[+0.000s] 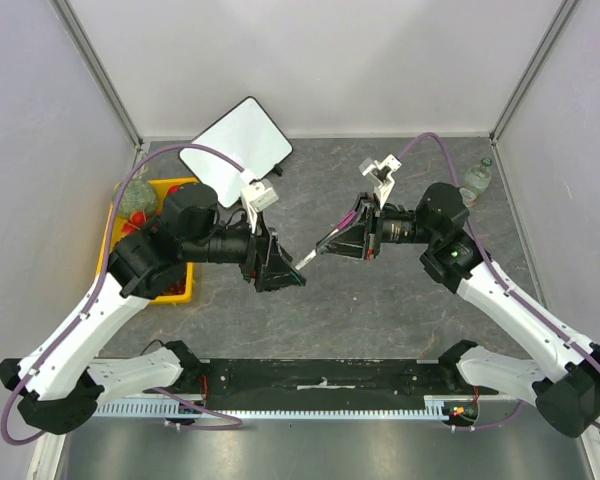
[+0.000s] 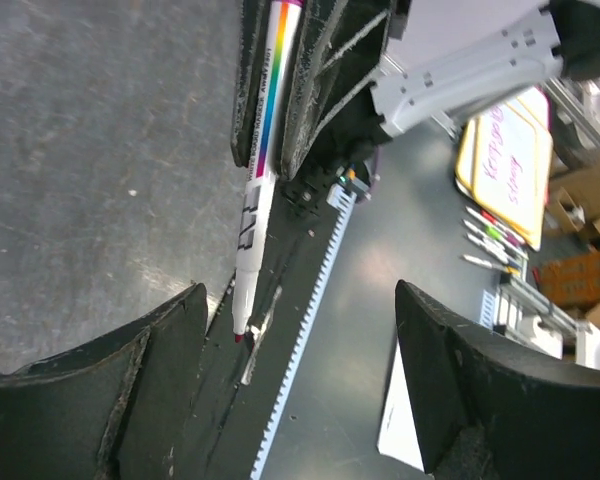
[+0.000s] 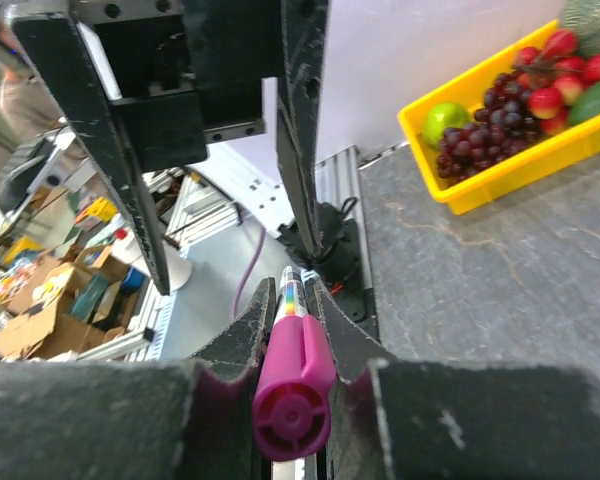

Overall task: Write a sentence on the whiteboard
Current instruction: Pass from the right arm to the left, then move the whiteboard stand to the center of the board.

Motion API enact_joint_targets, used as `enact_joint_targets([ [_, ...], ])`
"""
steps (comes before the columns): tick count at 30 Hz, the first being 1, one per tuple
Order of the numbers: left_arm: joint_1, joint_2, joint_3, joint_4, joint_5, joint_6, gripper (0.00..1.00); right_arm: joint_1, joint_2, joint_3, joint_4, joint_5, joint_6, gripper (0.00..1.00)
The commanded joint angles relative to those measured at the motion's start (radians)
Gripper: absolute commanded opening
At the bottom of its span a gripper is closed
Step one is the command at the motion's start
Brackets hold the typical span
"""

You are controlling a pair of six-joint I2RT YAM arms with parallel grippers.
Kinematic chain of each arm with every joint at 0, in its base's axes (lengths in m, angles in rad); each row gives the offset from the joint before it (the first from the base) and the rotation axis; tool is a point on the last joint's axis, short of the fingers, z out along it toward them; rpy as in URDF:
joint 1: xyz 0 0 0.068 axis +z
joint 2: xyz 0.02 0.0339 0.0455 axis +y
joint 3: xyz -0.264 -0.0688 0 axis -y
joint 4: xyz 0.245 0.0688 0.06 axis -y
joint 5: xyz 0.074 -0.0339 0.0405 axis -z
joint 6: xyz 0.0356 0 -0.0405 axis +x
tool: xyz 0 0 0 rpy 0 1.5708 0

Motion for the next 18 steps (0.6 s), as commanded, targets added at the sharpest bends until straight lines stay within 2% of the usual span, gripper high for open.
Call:
enact_joint_targets([
  [1, 0.006, -0.013, -0.022, 0.082, -0.203, -0.086, 0.82, -0.034, -0.031, 0.007, -0.072, 0.113, -0.067, 0.00],
  [4, 0.027, -0.009, -0.053, 0.068, -0.388, -0.131, 0.87, -0.063, -0.043, -0.028, -0.109, 0.199, -0.081, 0.00],
  [7, 0.063, 0.001, -0.109, 0.086, -0.474, -0.178, 0.86, -0.106, -0.069, -0.077, -0.132, 0.270, -0.083, 0.00],
  [12, 0.145, 0.039, -0.197, 0.144, -0.505, -0.231, 0.85, -0.187, -0.095, -0.143, -0.150, 0.310, -0.074, 0.00],
  [18, 0.326, 0.175, -0.280, 0.209, -0.460, -0.310, 0.84, -0.253, -0.096, -0.185, -0.159, 0.288, -0.084, 0.00],
])
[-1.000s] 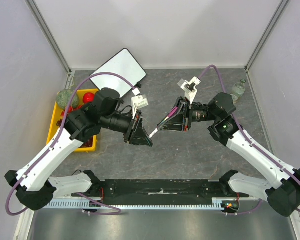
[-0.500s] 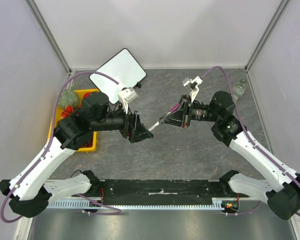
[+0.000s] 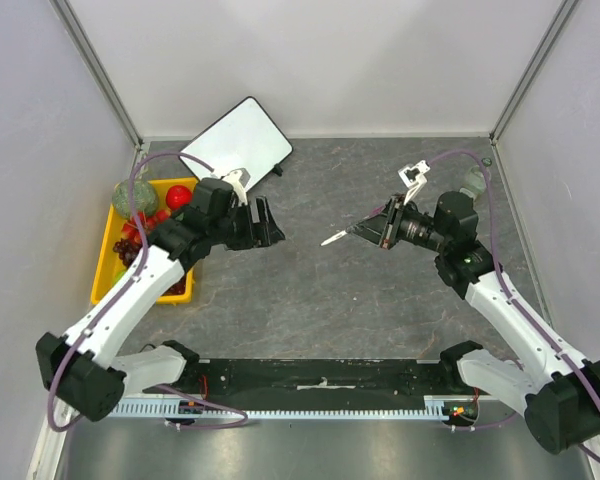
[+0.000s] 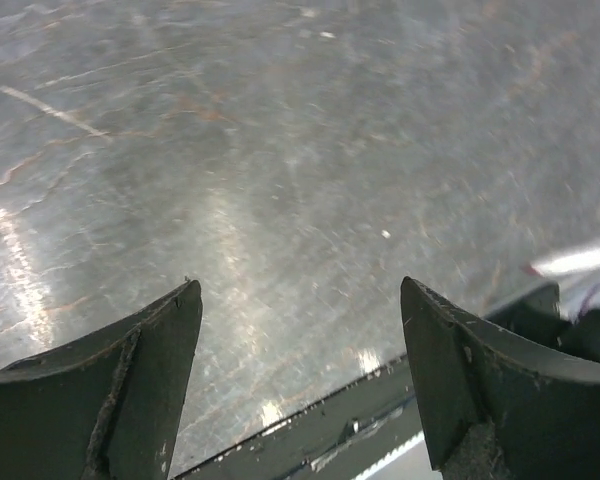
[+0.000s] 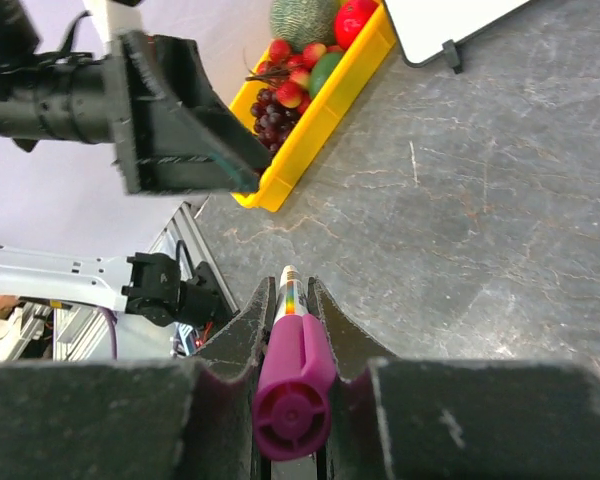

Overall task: Write a sentence on the whiteboard
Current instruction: Move the whiteboard stand to the center of the board.

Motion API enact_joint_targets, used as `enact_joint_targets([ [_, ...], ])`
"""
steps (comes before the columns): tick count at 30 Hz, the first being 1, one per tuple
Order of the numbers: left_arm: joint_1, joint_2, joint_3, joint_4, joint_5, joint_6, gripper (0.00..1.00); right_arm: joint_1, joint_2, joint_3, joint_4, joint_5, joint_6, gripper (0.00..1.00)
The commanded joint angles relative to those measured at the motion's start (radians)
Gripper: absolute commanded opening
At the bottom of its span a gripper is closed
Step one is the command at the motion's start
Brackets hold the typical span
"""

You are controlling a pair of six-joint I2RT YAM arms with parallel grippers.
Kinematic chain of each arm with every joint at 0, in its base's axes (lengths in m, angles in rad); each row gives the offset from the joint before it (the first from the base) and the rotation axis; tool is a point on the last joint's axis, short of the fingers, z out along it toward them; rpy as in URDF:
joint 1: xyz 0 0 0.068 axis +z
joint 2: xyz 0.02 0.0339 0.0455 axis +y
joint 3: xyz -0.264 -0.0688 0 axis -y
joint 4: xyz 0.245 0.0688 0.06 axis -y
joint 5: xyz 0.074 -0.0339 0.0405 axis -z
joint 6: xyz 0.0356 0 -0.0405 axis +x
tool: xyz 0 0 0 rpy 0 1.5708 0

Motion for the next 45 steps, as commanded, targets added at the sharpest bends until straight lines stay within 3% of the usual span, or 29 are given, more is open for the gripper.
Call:
enact_joint_targets([
  [1, 0.115, 0.103, -0.043, 0.105, -0.017, -0.107, 0.84, -0.037, -0.025, -0.017, -0.002, 0.008, -0.027, 0.00],
  [11, 0.161, 0.510, 0.114, 0.112, -0.277, -0.166, 0.81, -0.080, -0.045, -0.043, -0.051, 0.000, -0.081, 0.00],
  [20, 0.184, 0.764, 0.289, 0.122, -0.403, -0.169, 0.76, -0.089, -0.056, -0.069, -0.061, -0.001, -0.100, 0.00],
  [34, 0.215, 0.949, 0.400, 0.158, -0.601, -0.146, 0.66, -0.111, -0.056, -0.072, -0.071, -0.018, -0.127, 0.00],
  [45, 0.249, 1.045, 0.526, 0.155, -0.575, -0.115, 0.49, -0.120, -0.050, -0.077, -0.069, -0.029, -0.133, 0.00],
])
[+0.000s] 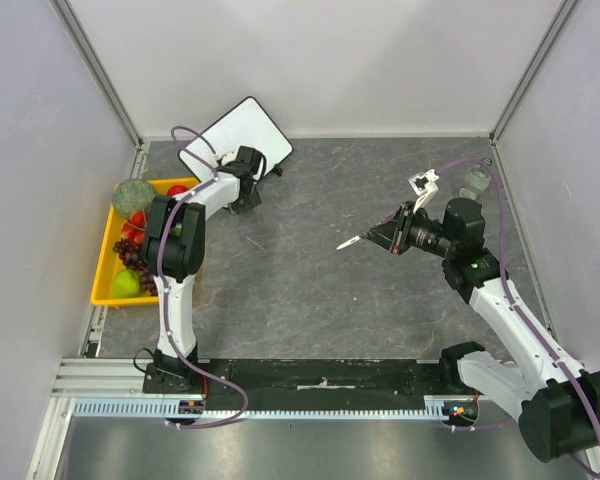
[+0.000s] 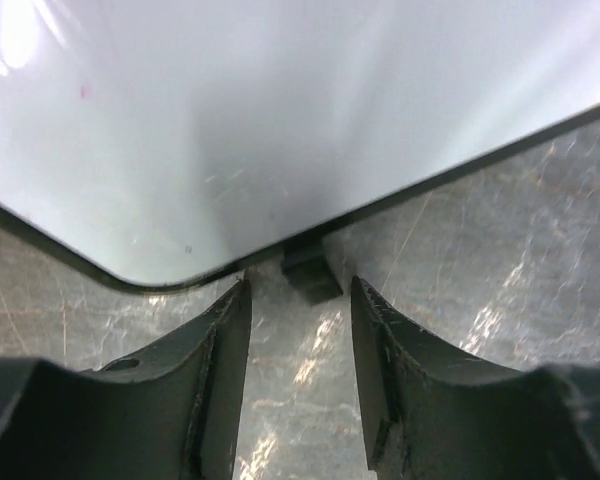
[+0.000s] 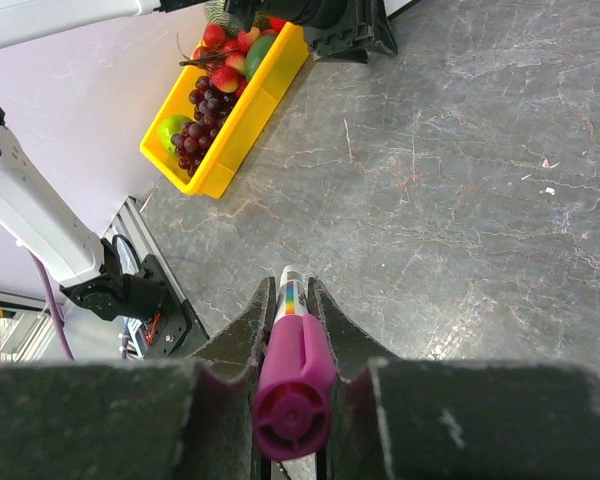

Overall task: Write a sentence on the whiteboard
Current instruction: Move the whiteboard stand to the center of the board.

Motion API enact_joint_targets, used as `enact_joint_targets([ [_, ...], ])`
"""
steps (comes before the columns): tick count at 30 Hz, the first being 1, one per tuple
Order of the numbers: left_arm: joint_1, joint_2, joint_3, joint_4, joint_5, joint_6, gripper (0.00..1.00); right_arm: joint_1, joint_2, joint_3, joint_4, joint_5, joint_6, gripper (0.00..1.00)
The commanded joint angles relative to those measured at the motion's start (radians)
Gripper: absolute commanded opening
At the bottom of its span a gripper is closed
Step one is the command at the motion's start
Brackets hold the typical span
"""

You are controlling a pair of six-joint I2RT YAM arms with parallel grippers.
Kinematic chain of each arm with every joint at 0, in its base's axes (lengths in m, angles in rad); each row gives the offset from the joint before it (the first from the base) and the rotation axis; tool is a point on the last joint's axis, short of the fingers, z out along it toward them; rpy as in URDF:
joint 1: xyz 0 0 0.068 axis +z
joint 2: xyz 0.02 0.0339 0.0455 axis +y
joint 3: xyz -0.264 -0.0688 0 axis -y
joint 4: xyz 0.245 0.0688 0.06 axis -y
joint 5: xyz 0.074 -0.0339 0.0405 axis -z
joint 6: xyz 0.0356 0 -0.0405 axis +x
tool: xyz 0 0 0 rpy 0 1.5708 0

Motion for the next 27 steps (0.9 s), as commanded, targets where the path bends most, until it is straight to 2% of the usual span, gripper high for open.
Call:
enact_joint_targets([
  [1, 0.009, 0.058, 0.089, 0.021, -0.041, 0.016, 0.49, -0.010, -0.006, -0.001, 0.011, -0.017, -0.021, 0.00],
  [5, 0.017, 0.118, 0.162, -0.025, -0.043, 0.027, 0.50, -0.013, -0.001, -0.002, 0.011, -0.023, -0.022, 0.00],
  [7, 0.020, 0.137, 0.176, -0.033, -0.038, 0.032, 0.47, -0.016, 0.003, -0.002, 0.011, -0.027, -0.024, 0.00],
  [10, 0.024, 0.148, 0.175, -0.031, -0.026, 0.042, 0.23, -0.020, 0.017, -0.001, 0.011, -0.030, -0.028, 0.00],
  [15, 0.024, 0.123, 0.127, -0.017, -0.001, 0.049, 0.04, -0.020, 0.029, 0.004, 0.013, -0.030, -0.028, 0.00],
  [21, 0.001, 0.031, -0.024, 0.041, 0.008, 0.071, 0.02, -0.020, 0.029, 0.004, 0.013, -0.033, -0.025, 0.00],
  [27, -0.077, -0.090, -0.208, 0.070, -0.007, 0.059, 0.02, -0.021, 0.013, -0.002, 0.013, -0.030, -0.015, 0.00],
])
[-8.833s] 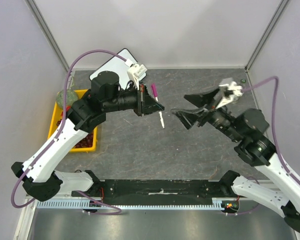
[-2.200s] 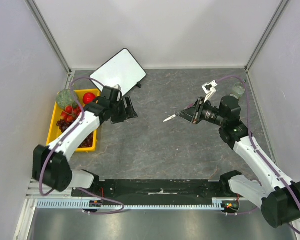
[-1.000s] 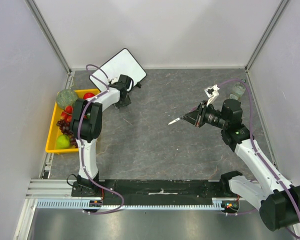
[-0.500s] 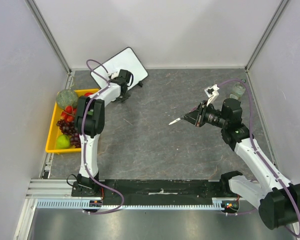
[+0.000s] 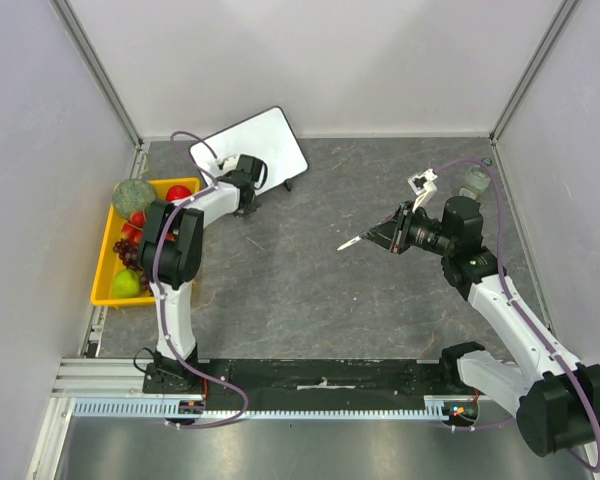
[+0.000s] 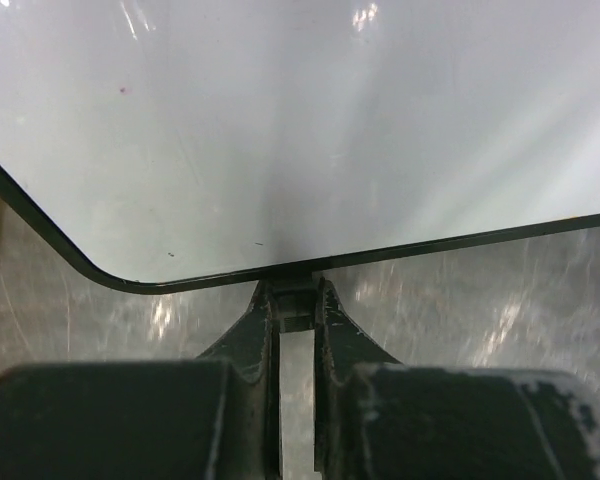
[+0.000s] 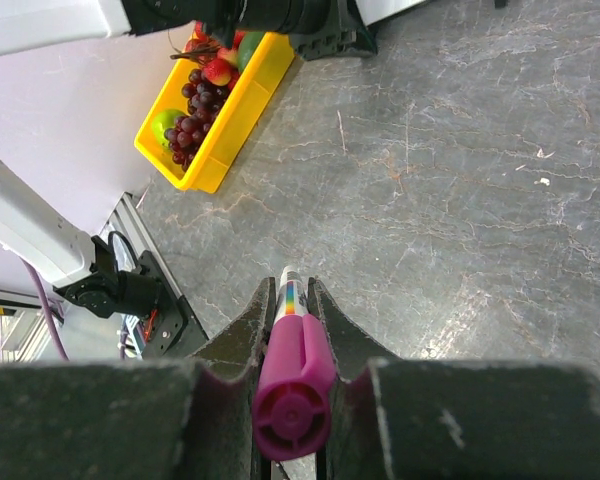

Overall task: Write a sentence on the whiteboard
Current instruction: Move the whiteboard stand to the center of the board.

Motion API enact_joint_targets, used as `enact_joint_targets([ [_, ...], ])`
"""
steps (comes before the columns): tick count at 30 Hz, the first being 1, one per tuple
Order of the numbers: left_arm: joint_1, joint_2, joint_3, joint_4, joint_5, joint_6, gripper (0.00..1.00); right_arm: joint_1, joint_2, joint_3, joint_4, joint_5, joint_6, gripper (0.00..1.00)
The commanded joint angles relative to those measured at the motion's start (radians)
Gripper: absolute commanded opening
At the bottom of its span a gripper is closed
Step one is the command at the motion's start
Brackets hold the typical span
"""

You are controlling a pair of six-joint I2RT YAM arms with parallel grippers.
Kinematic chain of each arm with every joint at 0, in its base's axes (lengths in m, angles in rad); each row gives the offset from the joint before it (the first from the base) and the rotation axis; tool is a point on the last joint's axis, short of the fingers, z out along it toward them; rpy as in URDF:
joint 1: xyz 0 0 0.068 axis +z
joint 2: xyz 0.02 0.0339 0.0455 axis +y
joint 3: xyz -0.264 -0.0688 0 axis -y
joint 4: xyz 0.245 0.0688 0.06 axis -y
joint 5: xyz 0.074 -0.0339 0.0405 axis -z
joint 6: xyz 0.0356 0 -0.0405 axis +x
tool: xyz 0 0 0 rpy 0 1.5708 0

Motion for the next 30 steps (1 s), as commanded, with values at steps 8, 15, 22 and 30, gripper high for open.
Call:
enact_joint_targets([
  [8, -0.247, -0.241, -0.409, -0.020, 0.009, -0.113, 0.02, -0.004, -0.060, -0.025, 0.011, -0.008, 0.005, 0.00],
  [15, -0.465, -0.333, -0.555, -0.080, -0.014, -0.290, 0.02, -0.004, -0.101, -0.045, -0.005, -0.003, 0.009, 0.00],
  [22, -0.643, -0.418, -0.633, -0.194, -0.011, -0.500, 0.02, -0.004, -0.139, -0.056, -0.040, 0.009, 0.008, 0.00],
  [30, -0.844, -0.458, -0.640, -0.301, -0.023, -0.684, 0.02, -0.004, -0.187, -0.065, -0.087, 0.020, -0.009, 0.00],
])
